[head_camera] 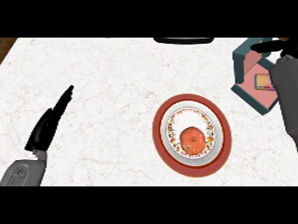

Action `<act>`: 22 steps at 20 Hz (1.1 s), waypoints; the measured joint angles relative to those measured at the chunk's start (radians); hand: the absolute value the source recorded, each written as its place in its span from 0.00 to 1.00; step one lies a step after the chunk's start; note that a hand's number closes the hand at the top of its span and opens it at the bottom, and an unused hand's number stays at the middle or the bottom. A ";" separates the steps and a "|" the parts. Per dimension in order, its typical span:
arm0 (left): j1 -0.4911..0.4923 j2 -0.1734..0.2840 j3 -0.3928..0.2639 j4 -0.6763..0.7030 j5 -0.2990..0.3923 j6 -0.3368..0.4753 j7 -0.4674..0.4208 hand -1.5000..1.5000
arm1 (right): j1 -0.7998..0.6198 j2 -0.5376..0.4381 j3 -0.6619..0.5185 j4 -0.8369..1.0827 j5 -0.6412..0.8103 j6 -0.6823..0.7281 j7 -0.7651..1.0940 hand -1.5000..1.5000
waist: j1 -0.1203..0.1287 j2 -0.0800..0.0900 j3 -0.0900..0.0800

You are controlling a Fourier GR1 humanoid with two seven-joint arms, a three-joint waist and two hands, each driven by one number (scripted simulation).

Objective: Pick the can from the plate and place it in the cardboard box

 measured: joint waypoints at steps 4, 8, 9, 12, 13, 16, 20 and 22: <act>0.004 -0.006 0.002 0.007 -0.006 0.010 -0.006 0.50 | 0.046 0.014 -0.067 -0.059 -0.114 -0.106 -0.097 0.00 | -0.007 -0.002 0.000; -0.001 0.007 0.017 0.004 0.005 -0.005 -0.005 0.50 | 0.111 0.022 -0.122 -0.124 -0.231 -0.205 -0.225 0.00 | -0.009 -0.003 0.000; 0.000 0.007 0.016 0.005 0.004 -0.006 -0.008 0.50 | 0.125 0.022 -0.134 -0.134 -0.258 -0.232 -0.259 0.00 | -0.009 -0.003 0.000; 0.020 -0.007 0.007 0.012 -0.007 0.004 -0.026 0.50 | 0.197 0.030 -0.152 -0.211 -0.336 -0.270 -0.350 0.00 | -0.014 -0.005 -0.001; 0.013 -0.005 0.013 0.021 -0.008 0.007 -0.029 0.50 | 0.226 0.035 -0.157 -0.239 -0.371 -0.273 -0.385 0.00 | -0.016 -0.005 -0.001; 0.016 -0.009 0.014 0.019 -0.012 0.009 -0.023 0.50 | 0.327 0.055 -0.166 -0.334 -0.451 -0.291 -0.476 0.00 | -0.020 -0.007 -0.001; 0.020 -0.011 0.016 0.009 -0.015 0.009 -0.014 0.50 | 0.453 0.055 -0.195 -0.449 -0.570 -0.291 -0.580 0.00 | -0.022 -0.008 -0.001; 0.021 -0.011 0.015 -0.002 -0.016 0.004 -0.002 0.50 | 0.513 0.055 -0.215 -0.484 -0.634 -0.286 -0.640 0.00 | -0.021 -0.008 -0.001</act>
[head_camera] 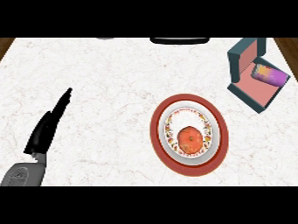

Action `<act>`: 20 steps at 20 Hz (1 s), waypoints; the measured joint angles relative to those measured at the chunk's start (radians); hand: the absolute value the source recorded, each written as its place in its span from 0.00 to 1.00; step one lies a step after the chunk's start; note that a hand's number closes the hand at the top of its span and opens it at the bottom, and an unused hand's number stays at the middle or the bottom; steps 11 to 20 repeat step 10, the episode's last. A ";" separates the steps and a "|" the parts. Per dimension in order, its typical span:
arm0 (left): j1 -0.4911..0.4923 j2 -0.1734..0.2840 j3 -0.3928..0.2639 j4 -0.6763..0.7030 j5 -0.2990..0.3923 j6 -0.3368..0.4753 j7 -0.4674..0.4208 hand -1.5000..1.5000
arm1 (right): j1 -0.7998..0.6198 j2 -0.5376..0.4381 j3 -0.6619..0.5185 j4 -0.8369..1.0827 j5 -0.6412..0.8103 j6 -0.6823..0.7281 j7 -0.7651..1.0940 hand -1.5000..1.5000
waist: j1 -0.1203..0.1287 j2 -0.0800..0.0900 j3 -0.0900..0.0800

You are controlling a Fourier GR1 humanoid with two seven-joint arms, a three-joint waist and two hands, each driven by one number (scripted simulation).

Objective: Pick the can from the plate and place it in the cardboard box

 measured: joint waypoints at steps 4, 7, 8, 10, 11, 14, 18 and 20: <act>-0.009 0.007 0.013 0.011 0.002 -0.011 -0.010 0.50 | 0.135 0.023 -0.005 -0.129 -0.080 0.025 -0.044 0.00 | -0.001 0.000 0.000; -0.015 0.010 0.023 0.018 0.001 -0.019 -0.013 0.50 | 0.215 0.031 0.008 -0.191 -0.111 0.035 -0.055 0.00 | 0.000 0.000 -0.001; -0.020 0.013 0.025 0.013 0.001 -0.023 -0.003 0.50 | 0.240 0.027 0.007 -0.211 -0.125 0.048 -0.054 0.00 | 0.001 0.000 0.000; -0.035 -0.005 0.020 0.027 -0.011 -0.011 -0.004 0.50 | 0.263 0.010 0.008 -0.213 -0.146 0.059 -0.056 0.00 | 0.001 0.001 0.000; -0.035 -0.005 0.020 0.027 -0.011 -0.011 -0.004 0.50 | 0.263 0.010 0.008 -0.213 -0.146 0.059 -0.056 0.00 | 0.001 0.001 0.000; -0.035 -0.005 0.020 0.027 -0.011 -0.011 -0.004 0.50 | 0.263 0.010 0.008 -0.213 -0.146 0.059 -0.056 0.00 | 0.001 0.001 0.000; -0.035 -0.005 0.020 0.027 -0.011 -0.011 -0.004 0.50 | 0.263 0.010 0.008 -0.213 -0.146 0.059 -0.056 0.00 | 0.001 0.001 0.000; -0.035 -0.005 0.020 0.027 -0.011 -0.011 -0.004 0.50 | 0.263 0.010 0.008 -0.213 -0.146 0.059 -0.056 0.00 | 0.001 0.001 0.000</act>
